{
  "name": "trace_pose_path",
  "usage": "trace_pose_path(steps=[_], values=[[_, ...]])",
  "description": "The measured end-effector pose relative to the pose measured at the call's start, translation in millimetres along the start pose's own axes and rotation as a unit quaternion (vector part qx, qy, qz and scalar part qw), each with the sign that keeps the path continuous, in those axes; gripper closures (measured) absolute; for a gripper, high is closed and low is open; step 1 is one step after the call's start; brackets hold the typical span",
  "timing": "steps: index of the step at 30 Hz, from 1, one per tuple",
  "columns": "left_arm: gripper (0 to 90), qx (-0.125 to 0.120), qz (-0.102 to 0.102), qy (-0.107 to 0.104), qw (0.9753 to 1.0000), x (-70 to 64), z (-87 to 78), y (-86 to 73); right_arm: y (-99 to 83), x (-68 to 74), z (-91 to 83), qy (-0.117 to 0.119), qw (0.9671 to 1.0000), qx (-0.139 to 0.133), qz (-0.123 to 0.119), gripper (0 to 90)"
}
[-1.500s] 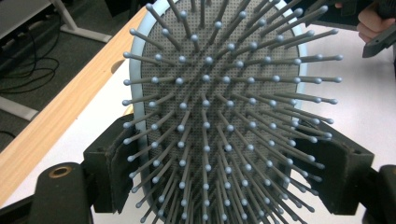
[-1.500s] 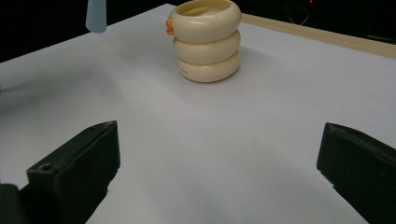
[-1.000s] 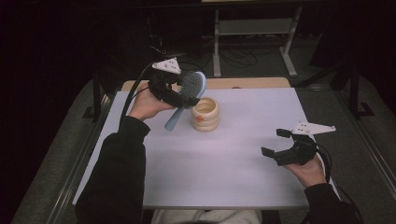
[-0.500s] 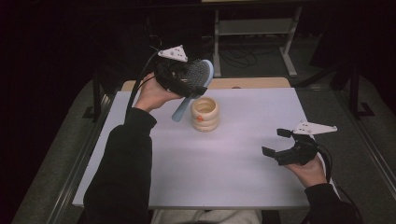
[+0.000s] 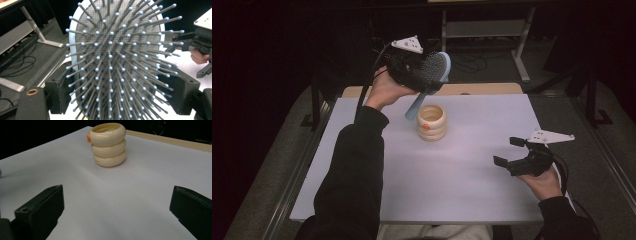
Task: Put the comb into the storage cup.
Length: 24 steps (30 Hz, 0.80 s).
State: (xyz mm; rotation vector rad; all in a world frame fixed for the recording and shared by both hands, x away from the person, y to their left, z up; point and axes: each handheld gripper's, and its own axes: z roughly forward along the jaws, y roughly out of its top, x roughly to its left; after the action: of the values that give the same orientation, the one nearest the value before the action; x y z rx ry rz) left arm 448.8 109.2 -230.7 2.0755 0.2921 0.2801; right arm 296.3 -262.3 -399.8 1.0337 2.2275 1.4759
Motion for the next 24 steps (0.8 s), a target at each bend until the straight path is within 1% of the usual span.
trace_pose_path(steps=[5, 8, 13, 18, 21, 24], values=[[19.8, -0.011, 0.0, 0.0, 0.9999, 3.4, 3.2, 5.1, 0.0, -0.3, -0.2, -0.001, 1.0, 0.0, 0.003, 0.0], [19.8, -0.011, 0.001, 0.002, 0.9999, 5.9, 6.2, 7.5, -0.1, -0.4, -0.2, 0.0, 1.0, -0.001, 0.004, 0.0], [19.8, -0.016, -0.002, -0.001, 0.9999, 10.5, 12.9, 9.2, -0.2, -0.7, -1.1, 0.0, 1.0, -0.002, 0.004, 0.0], [19.8, -0.025, -0.009, -0.002, 0.9996, 15.1, 20.1, 7.7, -0.5, -1.1, -1.3, -0.001, 1.0, -0.002, 0.006, 0.0], [19.8, -0.03, -0.016, -0.002, 0.9994, 19.6, 23.9, 4.6, -0.8, -1.4, -1.2, 0.0, 1.0, -0.002, 0.006, 0.0], [19.8, -0.026, -0.018, -0.001, 0.9995, 23.2, 28.0, 1.8, -0.9, -1.7, -1.2, 0.0, 1.0, -0.003, 0.006, 0.0]])
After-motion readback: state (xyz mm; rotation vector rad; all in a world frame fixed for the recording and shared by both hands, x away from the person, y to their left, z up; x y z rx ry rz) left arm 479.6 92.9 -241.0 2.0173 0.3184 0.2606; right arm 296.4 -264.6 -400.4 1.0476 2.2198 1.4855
